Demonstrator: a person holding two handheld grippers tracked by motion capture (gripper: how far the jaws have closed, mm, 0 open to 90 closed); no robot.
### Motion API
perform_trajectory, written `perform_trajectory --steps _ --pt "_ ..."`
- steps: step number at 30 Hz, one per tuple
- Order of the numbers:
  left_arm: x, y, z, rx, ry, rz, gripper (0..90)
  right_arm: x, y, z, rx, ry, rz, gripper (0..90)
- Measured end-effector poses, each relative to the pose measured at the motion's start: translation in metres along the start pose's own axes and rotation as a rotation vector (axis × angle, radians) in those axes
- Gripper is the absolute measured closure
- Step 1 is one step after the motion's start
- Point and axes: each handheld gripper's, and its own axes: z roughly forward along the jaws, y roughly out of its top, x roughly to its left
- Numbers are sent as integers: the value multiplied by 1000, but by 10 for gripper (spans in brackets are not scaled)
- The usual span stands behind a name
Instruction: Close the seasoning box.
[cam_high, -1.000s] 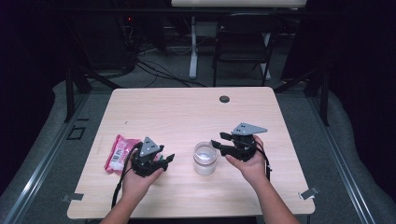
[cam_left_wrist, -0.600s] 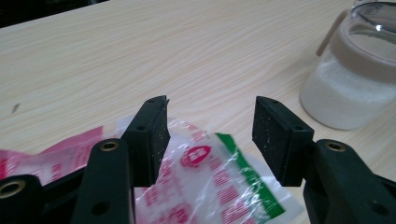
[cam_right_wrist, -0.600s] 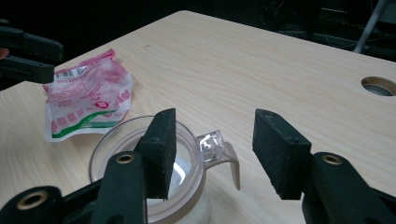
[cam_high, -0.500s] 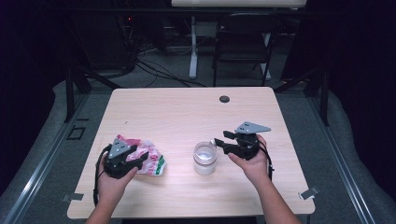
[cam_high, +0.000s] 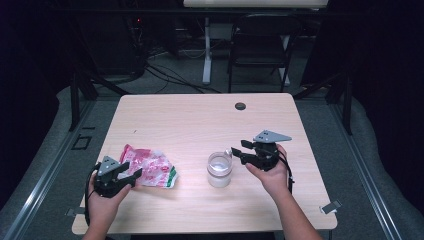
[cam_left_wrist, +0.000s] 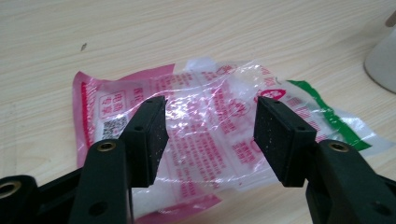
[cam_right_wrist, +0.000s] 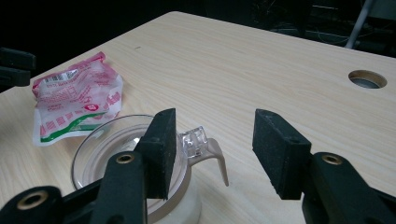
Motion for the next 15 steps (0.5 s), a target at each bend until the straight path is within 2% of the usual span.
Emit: perform_trajectory --steps 4,5,7,10,12,13,15 --pt "6 -9 -1 15 9 -8 437 -1 0 0 0 -3 4 496" --pt "9 -14 1 15 9 -29 438 -1 -1 0 0 -4 4 496" --pt "11 -17 3 21 9 -37 438 -1 -1 0 -1 -4 3 496" --pt "14 -20 6 29 0 -72 440 0 -1 1 -1 -6 3 496" --pt "15 -21 9 43 4 -73 436 0 -1 2 -3 -8 6 495" --pt "16 -22 12 67 15 -68 436 -1 -2 2 2 -7 7 496" --pt "17 -22 13 68 15 -68 436 -1 -2 2 8 -10 6 496"
